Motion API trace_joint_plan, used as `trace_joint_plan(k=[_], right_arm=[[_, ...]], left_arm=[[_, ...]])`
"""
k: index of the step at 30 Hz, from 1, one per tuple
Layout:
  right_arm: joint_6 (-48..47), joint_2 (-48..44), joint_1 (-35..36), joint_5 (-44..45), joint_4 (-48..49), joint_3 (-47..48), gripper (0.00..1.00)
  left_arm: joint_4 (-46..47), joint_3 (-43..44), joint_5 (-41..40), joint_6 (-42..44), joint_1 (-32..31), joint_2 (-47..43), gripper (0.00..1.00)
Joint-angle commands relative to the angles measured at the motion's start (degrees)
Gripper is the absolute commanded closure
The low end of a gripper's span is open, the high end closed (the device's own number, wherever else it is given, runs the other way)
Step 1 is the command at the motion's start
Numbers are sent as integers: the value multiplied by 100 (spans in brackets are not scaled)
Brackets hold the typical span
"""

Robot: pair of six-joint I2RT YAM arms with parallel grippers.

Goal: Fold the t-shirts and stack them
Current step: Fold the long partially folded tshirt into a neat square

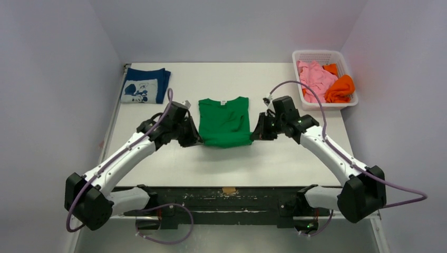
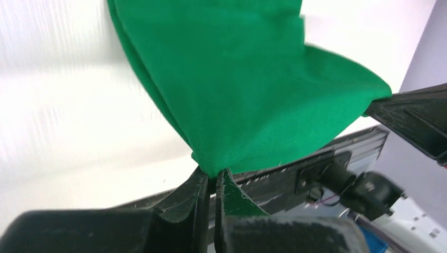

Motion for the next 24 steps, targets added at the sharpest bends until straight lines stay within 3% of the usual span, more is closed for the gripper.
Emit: trace_joint_plan(k=[1,5,9,24], right_arm=[[82,598,-485,39,735,710,100],[196,1353,-748,-119,1211,1264,100],[102,2085,-931,-112,1050,2042,100],[-11,4211,-1295,-27,782,4117,100]], left_arm=[[344,941,95,483,669,720,100],[40,1982,-171,952,988,1579,100],[-182,2950,-246,1180,1239,2441,100],[-316,5092,298,1415,1786,4934,100]])
